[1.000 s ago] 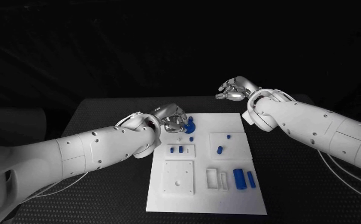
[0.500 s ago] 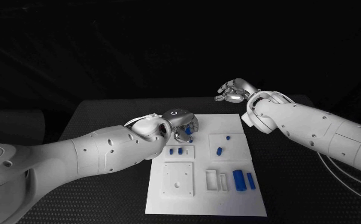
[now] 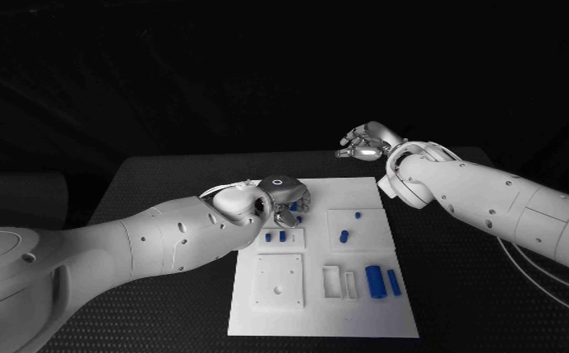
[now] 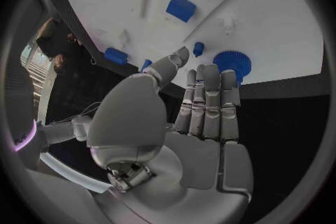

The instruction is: Assemble the parts on the task board

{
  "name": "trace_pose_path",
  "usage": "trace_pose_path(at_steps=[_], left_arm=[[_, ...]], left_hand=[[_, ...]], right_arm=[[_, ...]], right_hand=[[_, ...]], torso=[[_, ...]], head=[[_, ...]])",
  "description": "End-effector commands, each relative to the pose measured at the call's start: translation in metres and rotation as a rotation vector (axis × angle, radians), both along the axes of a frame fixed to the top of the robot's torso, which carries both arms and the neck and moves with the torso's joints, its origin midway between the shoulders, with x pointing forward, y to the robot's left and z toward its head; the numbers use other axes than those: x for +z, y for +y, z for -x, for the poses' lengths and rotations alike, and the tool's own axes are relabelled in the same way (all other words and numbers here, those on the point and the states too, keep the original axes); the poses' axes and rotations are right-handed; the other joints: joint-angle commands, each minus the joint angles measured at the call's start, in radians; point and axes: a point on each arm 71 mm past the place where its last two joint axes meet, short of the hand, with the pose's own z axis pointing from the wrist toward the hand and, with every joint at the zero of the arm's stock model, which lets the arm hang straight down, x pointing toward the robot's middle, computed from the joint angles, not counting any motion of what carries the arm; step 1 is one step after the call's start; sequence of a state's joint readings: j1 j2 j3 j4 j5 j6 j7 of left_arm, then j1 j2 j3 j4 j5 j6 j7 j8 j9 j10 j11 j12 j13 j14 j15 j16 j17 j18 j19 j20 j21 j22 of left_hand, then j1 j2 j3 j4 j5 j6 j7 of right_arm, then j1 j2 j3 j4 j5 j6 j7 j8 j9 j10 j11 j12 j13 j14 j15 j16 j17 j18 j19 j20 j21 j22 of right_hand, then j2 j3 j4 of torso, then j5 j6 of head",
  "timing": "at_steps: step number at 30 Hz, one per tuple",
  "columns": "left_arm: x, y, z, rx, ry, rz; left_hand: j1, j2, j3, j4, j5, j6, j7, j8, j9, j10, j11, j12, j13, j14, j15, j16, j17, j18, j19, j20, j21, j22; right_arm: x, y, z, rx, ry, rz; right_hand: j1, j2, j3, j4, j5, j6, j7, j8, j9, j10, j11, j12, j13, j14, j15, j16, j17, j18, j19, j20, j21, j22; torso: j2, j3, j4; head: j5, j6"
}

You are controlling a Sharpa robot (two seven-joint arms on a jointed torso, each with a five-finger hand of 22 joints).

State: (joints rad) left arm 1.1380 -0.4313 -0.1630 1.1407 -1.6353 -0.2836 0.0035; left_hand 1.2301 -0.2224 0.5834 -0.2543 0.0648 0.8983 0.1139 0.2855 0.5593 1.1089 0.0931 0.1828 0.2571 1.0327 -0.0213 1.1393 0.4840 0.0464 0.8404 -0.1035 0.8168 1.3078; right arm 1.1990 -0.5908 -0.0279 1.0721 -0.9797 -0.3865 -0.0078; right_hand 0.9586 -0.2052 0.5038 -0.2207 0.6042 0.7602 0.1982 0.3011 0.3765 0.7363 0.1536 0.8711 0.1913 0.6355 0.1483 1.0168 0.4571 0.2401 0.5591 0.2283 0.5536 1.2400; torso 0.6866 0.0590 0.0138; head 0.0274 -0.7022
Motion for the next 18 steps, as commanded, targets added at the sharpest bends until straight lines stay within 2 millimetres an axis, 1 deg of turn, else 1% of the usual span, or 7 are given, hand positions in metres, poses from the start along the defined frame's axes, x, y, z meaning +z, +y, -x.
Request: trace_pose_path(at_steps=[1,4,10,13,18], left_arm=[[-0.0043,-0.0022,0.0005,-0.013,0.008,-0.046],[-0.0062,-0.0023,0.0003,-0.010,0.004,-0.051],[-0.0089,-0.0018,-0.0014,-0.002,0.006,-0.056],[-0.0103,-0.0014,-0.0024,0.002,0.007,-0.060],[-0.0117,-0.0007,-0.0041,0.008,0.005,-0.062]], left_hand=[[-0.009,0.006,0.001,0.006,0.001,-0.001,0.003,-0.004,-0.001,-0.005,0.001,-0.008,-0.002,0.002,0.005,0.007,0.001,0.014,0.006,-0.013,0.004,0.020],[-0.007,0.009,0.002,0.007,0.002,0.001,0.004,-0.004,-0.002,-0.004,0.001,-0.011,-0.003,0.002,0.005,0.009,0.001,0.015,0.007,-0.013,0.005,0.021],[-0.002,0.023,0.005,0.012,0.007,0.011,0.009,-0.004,-0.007,0.016,-0.004,-0.014,-0.005,0.012,0.000,0.024,0.007,0.019,0.015,-0.015,0.015,0.023],[0.000,0.029,0.005,0.013,0.008,0.013,0.011,-0.006,-0.010,0.024,-0.006,-0.017,-0.006,0.017,-0.002,0.034,0.010,0.020,0.018,-0.017,0.021,0.023],[-0.002,0.035,0.004,0.017,0.009,0.016,0.014,-0.007,-0.013,0.033,-0.008,-0.020,-0.007,0.020,-0.004,0.046,0.015,0.021,0.023,-0.019,0.028,0.023]], right_arm=[[0.0001,0.0023,0.0008,0.016,0.002,-0.003],[0.0002,0.0028,0.0010,0.017,0.002,-0.003],[0.0003,0.0037,0.0014,0.020,0.003,-0.004],[0.0003,0.0041,0.0015,0.021,0.003,-0.005],[0.0005,0.0048,0.0018,0.023,0.003,-0.005]], right_hand=[[-0.002,0.011,-0.001,0.006,0.005,-0.006,0.025,0.003,-0.001,-0.004,-0.001,0.004,-0.002,-0.006,-0.001,0.003,-0.001,0.003,0.000,0.006,-0.004,0.001],[-0.002,0.011,-0.001,0.006,0.005,-0.006,0.025,0.003,-0.001,-0.004,-0.001,0.004,-0.002,-0.006,-0.001,0.003,-0.001,0.003,0.001,0.006,-0.004,0.001],[-0.002,0.011,-0.001,0.006,0.005,-0.006,0.025,0.003,-0.001,-0.004,-0.001,0.005,-0.003,-0.006,-0.001,0.004,-0.002,0.003,0.001,0.006,-0.005,0.001],[-0.002,0.011,-0.001,0.005,0.005,-0.006,0.025,0.003,-0.001,-0.004,-0.001,0.005,-0.003,-0.007,-0.001,0.004,-0.002,0.003,0.001,0.007,-0.005,0.001],[-0.002,0.011,-0.001,0.005,0.005,-0.006,0.025,0.003,-0.001,-0.004,-0.001,0.005,-0.003,-0.007,-0.001,0.004,-0.003,0.003,0.001,0.007,-0.005,0.002]], torso=[[-0.001,0.0000,0.0011],[-0.001,-0.0005,0.0011],[0.000,-0.0007,0.0004],[0.000,-0.0003,0.0004],[-0.001,0.0002,0.0006]], head=[[-0.001,-0.002],[-0.002,-0.003],[-0.004,-0.003],[-0.005,-0.002],[-0.007,-0.004]])
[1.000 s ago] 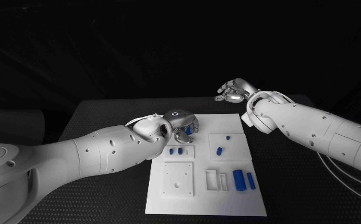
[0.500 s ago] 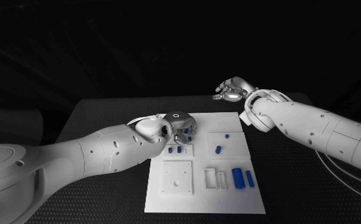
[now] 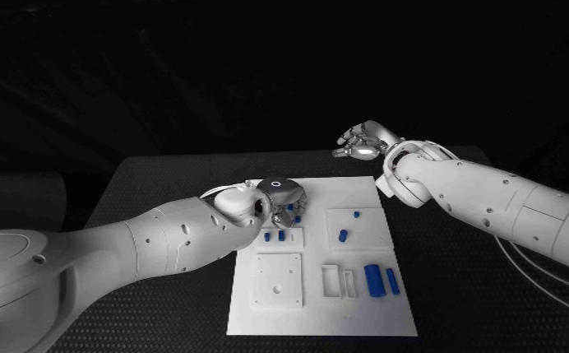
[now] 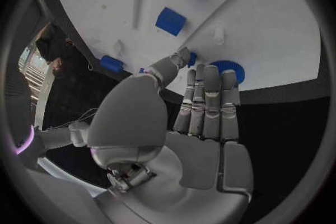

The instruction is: Assemble the parts on the task board

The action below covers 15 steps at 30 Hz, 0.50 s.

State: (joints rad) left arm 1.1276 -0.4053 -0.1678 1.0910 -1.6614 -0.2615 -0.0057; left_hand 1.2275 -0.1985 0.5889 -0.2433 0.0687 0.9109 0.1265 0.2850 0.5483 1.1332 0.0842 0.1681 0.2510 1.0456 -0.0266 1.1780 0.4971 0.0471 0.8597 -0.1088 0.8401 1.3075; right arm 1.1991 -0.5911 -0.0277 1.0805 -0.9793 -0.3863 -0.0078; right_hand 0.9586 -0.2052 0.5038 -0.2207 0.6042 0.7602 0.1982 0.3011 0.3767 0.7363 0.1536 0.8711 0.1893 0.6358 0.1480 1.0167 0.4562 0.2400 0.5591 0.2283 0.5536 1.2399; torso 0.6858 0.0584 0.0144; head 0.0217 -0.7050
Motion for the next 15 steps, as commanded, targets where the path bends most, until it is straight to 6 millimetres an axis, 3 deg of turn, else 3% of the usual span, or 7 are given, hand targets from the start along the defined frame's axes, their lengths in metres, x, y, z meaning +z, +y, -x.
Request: trace_pose_path(at_steps=[1,15], left_arm=[[-0.0015,-0.0014,-0.0001,-0.004,0.001,-0.012],[-0.0082,-0.0072,0.0021,-0.013,0.020,-0.020]], left_hand=[[-0.001,0.013,-0.001,0.008,0.005,0.003,0.002,-0.007,-0.003,0.009,0.001,-0.007,-0.001,0.007,0.001,0.009,0.002,0.020,0.004,-0.014,0.005,0.023],[-0.011,0.029,-0.002,0.027,0.002,-0.001,0.015,-0.017,-0.013,0.023,-0.002,-0.018,-0.005,0.009,-0.002,0.025,0.005,0.023,0.006,-0.017,0.016,0.022]], right_arm=[[0.0000,0.0021,0.0008,0.016,0.003,-0.002],[0.0003,0.0037,0.0014,0.020,0.004,-0.004]], right_hand=[[-0.002,0.011,-0.001,0.005,0.005,-0.006,0.025,0.003,-0.002,-0.004,-0.001,0.005,-0.002,-0.007,0.000,0.004,-0.002,0.003,0.001,0.007,-0.005,0.002],[-0.002,0.011,-0.001,0.006,0.005,-0.006,0.025,0.004,-0.002,-0.004,-0.001,0.006,-0.003,-0.007,0.000,0.005,-0.003,0.004,0.001,0.007,-0.005,0.002]], torso=[[0.000,0.0008,0.0000],[0.000,0.0012,-0.0005]], head=[[-0.001,-0.001],[-0.003,-0.002]])
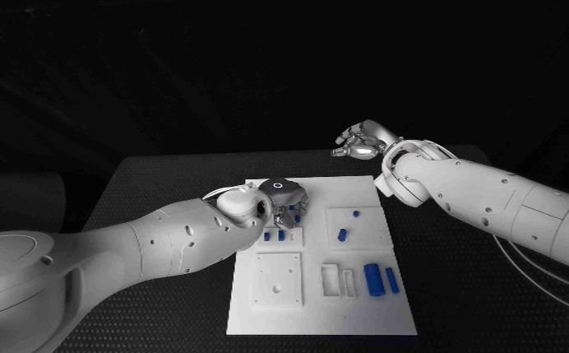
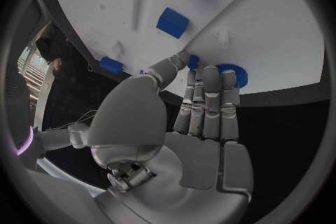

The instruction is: Assemble the parts on the task board

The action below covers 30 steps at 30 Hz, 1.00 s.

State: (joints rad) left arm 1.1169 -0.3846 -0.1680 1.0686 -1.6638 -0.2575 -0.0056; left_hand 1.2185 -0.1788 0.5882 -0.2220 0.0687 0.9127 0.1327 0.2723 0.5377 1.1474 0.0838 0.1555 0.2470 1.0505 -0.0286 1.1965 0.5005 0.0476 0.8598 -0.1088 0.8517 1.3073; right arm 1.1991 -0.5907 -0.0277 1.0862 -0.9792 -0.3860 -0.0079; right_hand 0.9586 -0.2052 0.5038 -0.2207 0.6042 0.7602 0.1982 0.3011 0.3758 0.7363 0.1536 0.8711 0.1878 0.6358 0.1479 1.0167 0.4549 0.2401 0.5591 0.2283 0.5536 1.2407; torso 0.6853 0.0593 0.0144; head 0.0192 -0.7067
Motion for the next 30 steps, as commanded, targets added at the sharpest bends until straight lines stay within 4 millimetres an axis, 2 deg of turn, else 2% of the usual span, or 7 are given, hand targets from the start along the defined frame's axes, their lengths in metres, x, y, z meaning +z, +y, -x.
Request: trace_pose_path(at_steps=[1,21,30], left_arm=[[-0.0025,-0.0021,0.0014,-0.012,0.013,-0.015],[-0.0067,-0.0006,-0.0004,0.007,0.036,-0.044],[-0.0067,-0.0009,-0.0003,0.013,0.035,-0.046]], left_hand=[[-0.002,0.010,-0.002,0.006,0.002,-0.003,0.009,-0.004,-0.003,0.009,-0.002,-0.005,-0.001,0.004,0.000,0.007,0.002,0.022,0.006,-0.017,0.005,0.023],[0.005,0.047,0.003,0.007,0.011,0.023,0.007,0.004,-0.009,0.036,-0.005,-0.008,-0.002,0.014,-0.004,0.022,0.003,0.024,0.011,-0.021,0.015,0.022],[0.013,0.071,0.005,-0.005,0.019,0.059,-0.006,0.018,-0.011,0.079,-0.013,-0.003,0.002,0.033,-0.011,0.035,0.002,0.028,0.025,-0.027,0.028,0.021]], right_arm=[[0.0000,0.0015,0.0006,0.015,0.003,-0.001],[0.0000,0.0018,0.0007,0.015,0.004,-0.001],[0.0000,0.0020,0.0007,0.016,0.004,-0.002]], right_hand=[[-0.002,0.011,-0.001,0.006,0.005,-0.006,0.025,0.004,-0.001,-0.004,-0.001,0.006,-0.001,-0.007,0.000,0.005,-0.001,0.004,0.001,0.007,-0.005,0.001],[-0.002,0.011,-0.002,0.006,0.005,-0.005,0.025,0.004,-0.001,-0.004,-0.001,0.007,-0.003,-0.007,-0.001,0.006,-0.003,0.004,0.001,0.007,-0.005,0.002],[-0.003,0.011,-0.002,0.006,0.005,-0.005,0.025,0.004,-0.002,-0.004,-0.001,0.008,-0.004,-0.007,-0.001,0.006,-0.003,0.004,0.001,0.007,-0.006,0.002]], torso=[[0.000,0.0001,-0.0004],[-0.001,-0.0001,0.0002],[-0.001,-0.0005,0.0002]], head=[[-0.001,-0.002],[-0.003,-0.006],[-0.003,-0.007]])
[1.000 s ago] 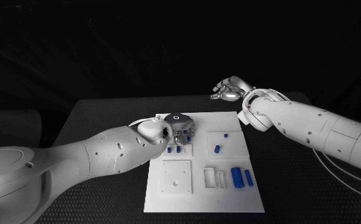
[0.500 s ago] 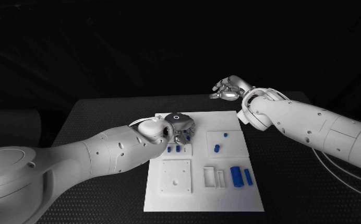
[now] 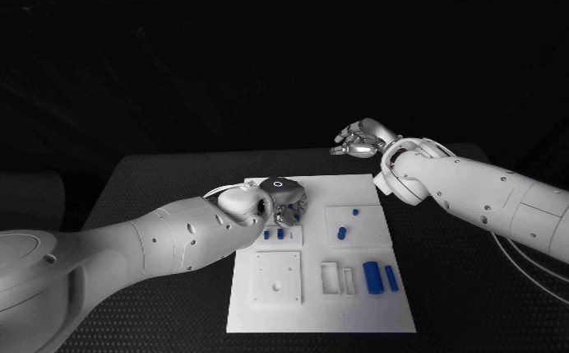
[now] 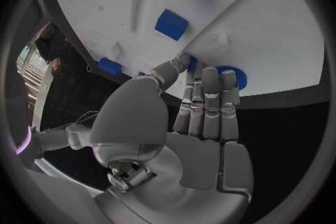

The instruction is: Assemble the parts on the task board

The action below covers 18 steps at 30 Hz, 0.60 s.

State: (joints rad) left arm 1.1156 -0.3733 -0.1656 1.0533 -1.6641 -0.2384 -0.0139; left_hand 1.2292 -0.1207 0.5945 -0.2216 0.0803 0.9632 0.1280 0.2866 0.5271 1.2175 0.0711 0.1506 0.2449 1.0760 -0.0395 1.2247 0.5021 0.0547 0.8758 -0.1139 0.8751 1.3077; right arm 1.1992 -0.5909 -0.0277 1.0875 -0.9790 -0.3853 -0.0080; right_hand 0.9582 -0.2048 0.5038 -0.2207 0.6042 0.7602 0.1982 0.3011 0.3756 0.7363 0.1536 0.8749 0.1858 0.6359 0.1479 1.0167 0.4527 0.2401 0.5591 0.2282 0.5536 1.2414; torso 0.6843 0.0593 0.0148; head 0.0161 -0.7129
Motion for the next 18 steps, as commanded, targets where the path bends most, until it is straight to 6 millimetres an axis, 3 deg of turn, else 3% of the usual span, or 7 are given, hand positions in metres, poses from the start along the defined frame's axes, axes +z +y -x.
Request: trace_pose_path(at_steps=[1,9,18], left_arm=[[-0.0049,0.0005,0.0017,0.004,0.024,-0.031],[-0.0044,0.0005,0.0020,0.005,0.019,-0.027],[-0.0033,0.0017,0.0015,0.008,0.004,-0.015]], left_hand=[[0.002,0.015,-0.001,-0.007,0.008,0.013,-0.003,0.006,-0.001,0.014,-0.002,0.002,0.004,0.010,-0.002,0.008,0.000,0.022,0.011,-0.022,0.006,0.021],[0.009,0.040,0.005,-0.022,0.012,0.051,-0.015,0.020,0.000,0.058,-0.018,0.006,0.009,0.040,-0.018,0.022,-0.001,0.024,0.033,-0.035,0.024,0.020],[0.007,0.047,0.014,-0.024,0.008,0.069,-0.021,0.025,0.000,0.078,-0.025,0.006,0.012,0.057,-0.025,0.028,-0.001,0.024,0.046,-0.042,0.032,0.019]], right_arm=[[-0.0001,0.0018,0.0005,0.015,0.003,-0.001],[-0.0001,0.0019,0.0005,0.015,0.003,-0.001],[0.0000,0.0024,0.0004,0.016,0.002,-0.002]], right_hand=[[-0.002,0.011,-0.002,0.006,0.005,-0.005,0.025,0.004,-0.001,-0.004,-0.001,0.004,-0.002,-0.007,-0.001,0.006,-0.001,0.004,0.001,0.007,-0.006,0.001],[-0.003,0.011,-0.002,0.006,0.005,-0.005,0.024,0.004,-0.002,-0.004,-0.001,0.005,-0.002,-0.007,-0.001,0.007,-0.002,0.004,0.001,0.007,-0.006,0.002],[-0.003,0.011,-0.002,0.007,0.005,-0.005,0.024,0.005,-0.002,-0.004,-0.002,0.005,-0.003,-0.007,-0.001,0.007,-0.002,0.004,0.002,0.008,-0.006,0.002]], torso=[[0.000,-0.0005,-0.0002],[0.000,-0.0005,0.0000],[0.000,0.0005,0.0001]], head=[[0.000,-0.001],[0.001,-0.002],[0.002,-0.002]])
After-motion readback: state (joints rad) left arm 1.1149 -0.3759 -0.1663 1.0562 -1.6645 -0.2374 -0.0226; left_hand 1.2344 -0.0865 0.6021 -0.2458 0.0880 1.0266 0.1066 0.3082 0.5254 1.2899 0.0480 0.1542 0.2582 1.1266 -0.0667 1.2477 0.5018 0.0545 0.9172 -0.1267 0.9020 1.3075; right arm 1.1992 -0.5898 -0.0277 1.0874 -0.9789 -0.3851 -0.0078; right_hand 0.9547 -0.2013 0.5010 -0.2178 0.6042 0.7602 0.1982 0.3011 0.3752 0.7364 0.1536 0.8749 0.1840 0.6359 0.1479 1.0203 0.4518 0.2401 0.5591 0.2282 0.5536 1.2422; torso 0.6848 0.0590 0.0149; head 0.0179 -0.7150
